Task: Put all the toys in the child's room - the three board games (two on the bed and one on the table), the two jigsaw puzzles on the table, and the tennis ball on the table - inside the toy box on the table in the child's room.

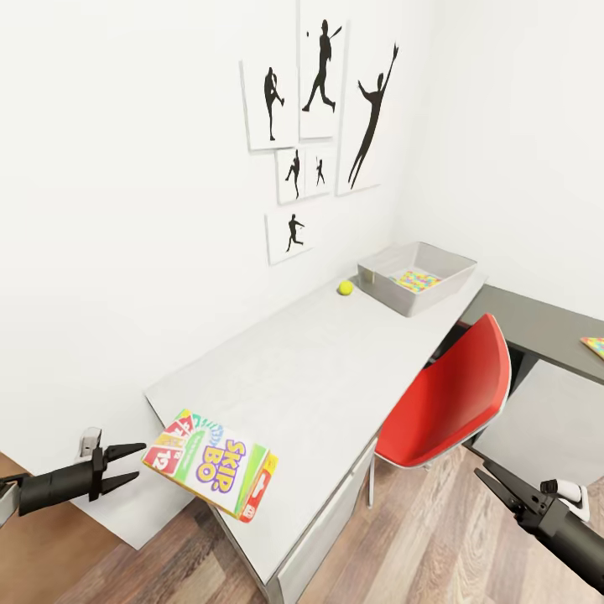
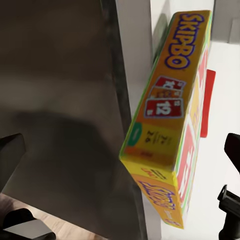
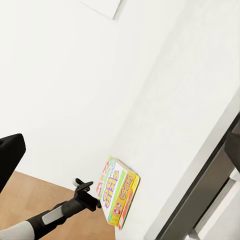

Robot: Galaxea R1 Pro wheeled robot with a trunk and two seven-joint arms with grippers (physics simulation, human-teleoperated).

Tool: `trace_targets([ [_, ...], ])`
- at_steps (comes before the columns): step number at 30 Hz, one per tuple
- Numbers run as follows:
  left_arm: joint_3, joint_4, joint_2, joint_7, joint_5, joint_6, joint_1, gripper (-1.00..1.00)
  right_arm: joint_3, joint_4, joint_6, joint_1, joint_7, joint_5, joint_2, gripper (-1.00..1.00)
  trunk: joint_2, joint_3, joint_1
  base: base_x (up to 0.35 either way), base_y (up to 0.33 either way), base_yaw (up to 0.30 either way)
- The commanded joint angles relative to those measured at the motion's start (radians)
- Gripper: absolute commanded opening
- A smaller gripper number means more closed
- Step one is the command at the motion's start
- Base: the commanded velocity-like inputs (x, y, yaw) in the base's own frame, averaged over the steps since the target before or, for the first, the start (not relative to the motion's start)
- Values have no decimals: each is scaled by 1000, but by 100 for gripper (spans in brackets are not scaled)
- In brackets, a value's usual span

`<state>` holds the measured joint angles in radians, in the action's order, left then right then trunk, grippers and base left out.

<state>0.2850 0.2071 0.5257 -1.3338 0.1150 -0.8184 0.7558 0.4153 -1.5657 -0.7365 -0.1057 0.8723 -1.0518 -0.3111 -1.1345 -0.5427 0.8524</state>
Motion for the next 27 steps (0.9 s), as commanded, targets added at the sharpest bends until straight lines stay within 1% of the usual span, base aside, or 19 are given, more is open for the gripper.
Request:
trace_targets([
  [1,-5,0,0,-2,8,-9,0,100,0,-1,-6,0,-1,-5,0,100,-1,-1,0,0,0,0],
  [7,-6,4,-9,-2,9,-3,0,100,0,-1,-6,0,-1,-5,0,100,-1,-1,0,-3,-6,0],
  [13,-6,5,-14,-2,9,2,0,100,0,-1,-6,0,-1,-5,0,100,-1,-1,0,-59,-135,0],
  [27,-6,5,-18,-2,9,2,0,100,0,5,-6,1,-1,-4,0,100,-1,-1,0,-4,-12,0],
])
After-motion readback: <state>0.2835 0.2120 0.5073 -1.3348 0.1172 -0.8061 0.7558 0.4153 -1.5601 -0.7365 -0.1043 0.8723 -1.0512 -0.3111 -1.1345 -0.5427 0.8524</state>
